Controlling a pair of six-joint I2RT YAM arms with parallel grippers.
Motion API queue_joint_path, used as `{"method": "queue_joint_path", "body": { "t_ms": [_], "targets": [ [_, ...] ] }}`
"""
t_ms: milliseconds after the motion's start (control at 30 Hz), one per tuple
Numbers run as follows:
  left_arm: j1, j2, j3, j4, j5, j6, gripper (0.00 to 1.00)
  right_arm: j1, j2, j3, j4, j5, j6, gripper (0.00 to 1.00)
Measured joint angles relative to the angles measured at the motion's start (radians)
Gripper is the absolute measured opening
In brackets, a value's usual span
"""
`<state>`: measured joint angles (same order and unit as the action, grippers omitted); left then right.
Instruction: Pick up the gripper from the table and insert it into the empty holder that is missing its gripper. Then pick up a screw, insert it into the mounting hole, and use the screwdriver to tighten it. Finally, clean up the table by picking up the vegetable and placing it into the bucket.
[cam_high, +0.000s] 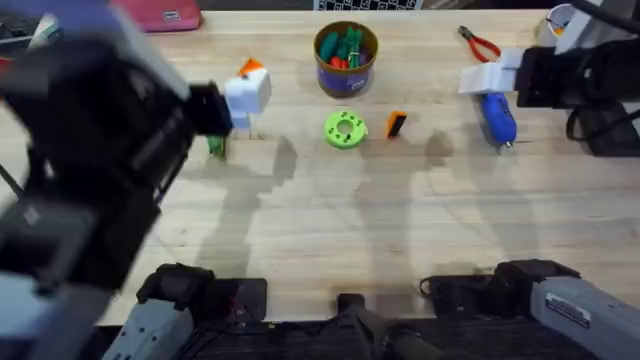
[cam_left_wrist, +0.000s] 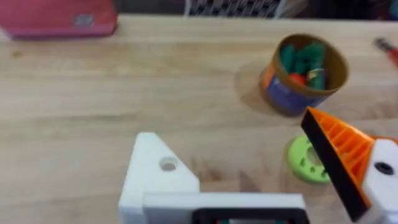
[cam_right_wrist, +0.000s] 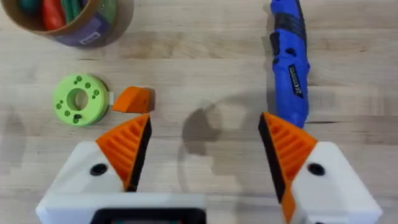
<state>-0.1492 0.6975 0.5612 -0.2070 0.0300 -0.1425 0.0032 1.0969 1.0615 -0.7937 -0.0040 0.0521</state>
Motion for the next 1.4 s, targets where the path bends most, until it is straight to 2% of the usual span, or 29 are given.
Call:
{"method": "queue_joint_path", "body": {
  "t_ms": [100,200,400,567,767,900,1033,1133,1400],
  "targets": [
    [0.018,-0.119,-0.135,0.121,0.101,0.013,0.985,0.0,0.0,0.0,0.0,0.0,0.0,0.994],
    [0.025,-0.214,-0.243,0.198,0.235,0.063,0.987,0.0,0.0,0.0,0.0,0.0,0.0,0.994],
    [0.046,-0.363,-0.386,0.234,0.489,0.122,0.986,0.0,0.0,0.0,0.0,0.0,0.0,0.993],
    [0.085,-0.468,-0.461,0.238,0.65,0.136,0.985,0.0,0.0,0.0,0.0,0.0,0.0,0.993],
    [0.112,-0.565,-0.544,0.219,0.774,0.142,0.985,0.0,0.0,0.0,0.0,0.0,0.0,0.994],
    [0.141,-0.624,-0.555,0.141,0.847,0.143,0.985,0.0,0.0,0.0,0.0,0.0,0.0,0.994],
    [0.165,-0.689,-0.553,0.124,0.894,0.143,0.986,0.0,0.0,0.0,0.0,0.0,0.0,0.995],
    [0.183,-0.693,-0.553,0.12,0.92,0.143,0.986,0.0,0.0,0.0,0.0,0.0,0.0,0.994],
    [0.184,-0.693,-0.552,0.104,1.01,0.164,0.985,0.0,0.0,0.0,0.0,0.0,0.0,0.994]
  ]
}}
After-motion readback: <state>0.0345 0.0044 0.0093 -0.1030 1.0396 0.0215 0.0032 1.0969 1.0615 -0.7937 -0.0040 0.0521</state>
